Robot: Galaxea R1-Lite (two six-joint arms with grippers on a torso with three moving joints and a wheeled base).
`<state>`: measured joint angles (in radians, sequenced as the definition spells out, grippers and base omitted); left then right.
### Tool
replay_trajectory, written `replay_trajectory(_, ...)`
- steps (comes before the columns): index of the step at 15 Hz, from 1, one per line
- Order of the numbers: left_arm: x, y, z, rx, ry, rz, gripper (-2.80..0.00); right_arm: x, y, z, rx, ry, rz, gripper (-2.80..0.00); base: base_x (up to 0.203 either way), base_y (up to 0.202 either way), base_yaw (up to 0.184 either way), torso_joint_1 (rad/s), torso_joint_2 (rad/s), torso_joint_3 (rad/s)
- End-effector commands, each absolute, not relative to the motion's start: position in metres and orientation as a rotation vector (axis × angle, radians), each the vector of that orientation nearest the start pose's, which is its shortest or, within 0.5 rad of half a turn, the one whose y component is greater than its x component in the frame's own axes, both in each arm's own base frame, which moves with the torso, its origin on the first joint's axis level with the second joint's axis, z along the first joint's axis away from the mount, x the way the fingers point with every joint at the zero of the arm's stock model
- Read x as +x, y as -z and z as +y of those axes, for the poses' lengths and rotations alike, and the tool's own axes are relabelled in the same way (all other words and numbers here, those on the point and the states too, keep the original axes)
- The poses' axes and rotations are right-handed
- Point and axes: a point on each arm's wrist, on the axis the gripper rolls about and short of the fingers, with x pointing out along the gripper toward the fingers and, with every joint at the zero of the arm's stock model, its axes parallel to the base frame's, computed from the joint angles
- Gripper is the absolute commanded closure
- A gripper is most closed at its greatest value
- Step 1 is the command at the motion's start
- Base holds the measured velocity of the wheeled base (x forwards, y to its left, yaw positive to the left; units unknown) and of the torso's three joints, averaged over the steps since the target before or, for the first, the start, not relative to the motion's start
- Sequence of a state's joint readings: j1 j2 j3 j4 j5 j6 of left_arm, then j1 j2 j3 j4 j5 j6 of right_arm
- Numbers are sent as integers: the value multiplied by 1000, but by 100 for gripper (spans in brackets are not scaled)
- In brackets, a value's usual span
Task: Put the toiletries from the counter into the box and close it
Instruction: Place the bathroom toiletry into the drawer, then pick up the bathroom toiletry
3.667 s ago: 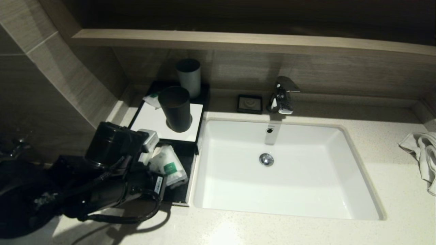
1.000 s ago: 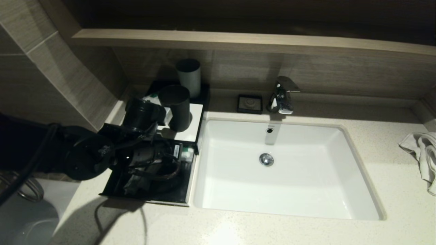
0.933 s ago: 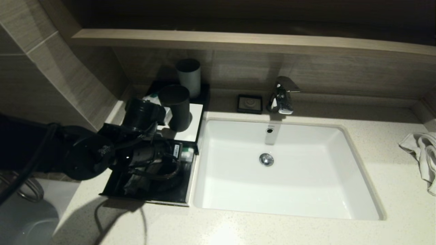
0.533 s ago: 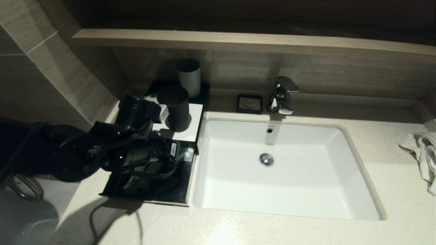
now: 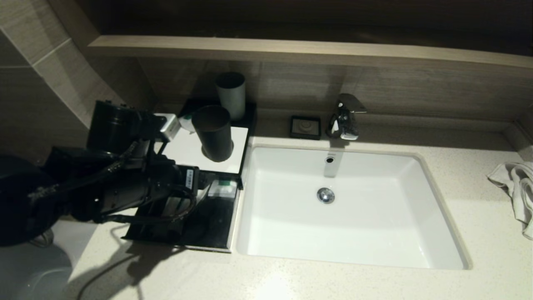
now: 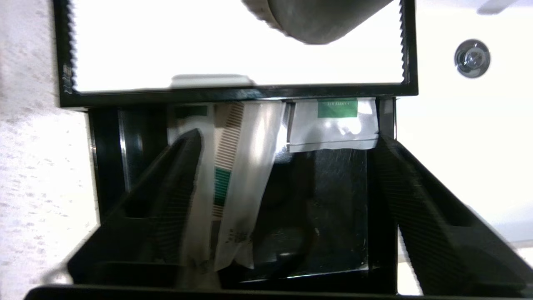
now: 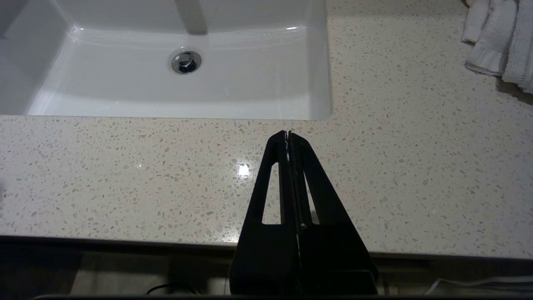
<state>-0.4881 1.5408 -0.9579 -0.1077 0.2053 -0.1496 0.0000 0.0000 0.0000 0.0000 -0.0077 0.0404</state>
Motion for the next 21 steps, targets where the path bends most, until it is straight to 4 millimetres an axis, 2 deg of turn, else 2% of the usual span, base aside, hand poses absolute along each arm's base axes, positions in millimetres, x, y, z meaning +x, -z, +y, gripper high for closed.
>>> replay_trajectory(1,227,-236,-115,-5,241,409,0,-23,-76,0,40,8,1,0,0,0,0,0,0,0)
replay_trajectory(5,237,-242,-100,-24,175,385,0,-23,-76,0,41,8,1,0,0,0,0,0,0,0)
replay_trajectory(10,274,-246,-67,-64,28,374,0,-23,-76,0,41,8,1,0,0,0,0,0,0,0)
replay_trajectory(13,301,-241,-65,-69,-1,388,0,-23,-75,0,40,8,0,0,0,0,0,0,0,0)
replay_trajectory(17,333,-244,-68,-80,-10,363,0,-23,-75,0,41,8,0,0,0,0,0,0,0,0)
replay_trajectory(21,349,-257,-63,-112,-14,310,0,-23,-75,0,41,8,0,0,0,0,0,0,0,0)
